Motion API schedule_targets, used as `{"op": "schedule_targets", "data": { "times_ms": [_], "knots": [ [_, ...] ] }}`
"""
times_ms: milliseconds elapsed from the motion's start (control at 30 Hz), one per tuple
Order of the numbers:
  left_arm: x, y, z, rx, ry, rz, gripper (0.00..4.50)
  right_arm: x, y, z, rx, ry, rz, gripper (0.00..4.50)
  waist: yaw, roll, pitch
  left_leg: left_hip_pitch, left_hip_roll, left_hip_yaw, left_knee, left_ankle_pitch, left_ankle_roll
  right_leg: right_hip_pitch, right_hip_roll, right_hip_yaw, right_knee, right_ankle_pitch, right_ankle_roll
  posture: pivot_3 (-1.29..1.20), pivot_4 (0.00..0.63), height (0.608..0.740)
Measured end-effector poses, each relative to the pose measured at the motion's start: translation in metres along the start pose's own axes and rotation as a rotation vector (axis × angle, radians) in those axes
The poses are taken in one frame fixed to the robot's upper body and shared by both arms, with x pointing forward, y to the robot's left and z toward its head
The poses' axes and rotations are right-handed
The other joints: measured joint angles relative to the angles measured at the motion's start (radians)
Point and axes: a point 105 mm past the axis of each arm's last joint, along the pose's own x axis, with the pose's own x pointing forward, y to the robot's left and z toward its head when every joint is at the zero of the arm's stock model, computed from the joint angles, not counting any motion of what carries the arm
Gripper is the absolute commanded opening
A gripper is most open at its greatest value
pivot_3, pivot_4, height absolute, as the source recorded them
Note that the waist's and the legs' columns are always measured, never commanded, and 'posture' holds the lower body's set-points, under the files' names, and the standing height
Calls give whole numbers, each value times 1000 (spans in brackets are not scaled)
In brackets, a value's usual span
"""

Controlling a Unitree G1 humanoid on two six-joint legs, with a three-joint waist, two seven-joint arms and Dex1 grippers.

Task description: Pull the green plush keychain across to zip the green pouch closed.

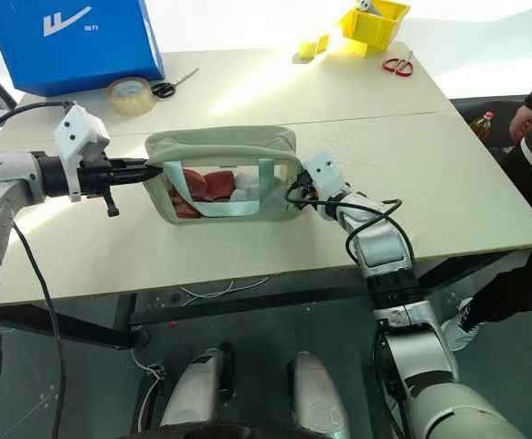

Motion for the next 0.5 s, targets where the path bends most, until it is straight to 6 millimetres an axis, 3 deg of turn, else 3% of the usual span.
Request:
{"op": "schedule_targets", "data": {
  "times_ms": [100, 200, 300, 367, 500],
  "knots": [
    [0, 0, 0, 0, 0, 7, 0, -11, -19, 13, -23, -7, 15, 4272, 1, 1, 0, 0, 0, 0, 0, 0, 0, 0, 0, 0, 0, 0, 0, 0, 150, 740],
    [-1, 0, 0, -1, -1, 9, 0, -34, -49, 31, -75, -11, 53, 4397, 3, 2, 1, -1, -1, 1, 0, 0, 0, -1, -1, 0, -1, 0, 0, 0, 150, 740],
    [-4, 1, -2, -7, -1, 21, 0, -62, -71, 73, -65, -103, 113, 4397, -2, 2, 1, 0, 0, 1, -1, 0, 0, -1, 0, 0, -1, 0, 0, 0, 150, 740],
    [-4, 1, -2, -8, -1, 21, 0, -81, -59, 93, -38, -144, 273, 4397, -2, 2, 1, 0, 1, 0, -2, 0, 0, -1, 1, 0, -1, 0, 0, 0, 150, 740],
    [-4, 0, -2, -29, -8, 5, 1660, -99, -8, 113, -90, -166, 576, 4500, -3, 2, 1, 0, 2, 0, -1, 0, 0, -1, 1, 0, -1, 0, -1, 0, 150, 740]
  ]
}}
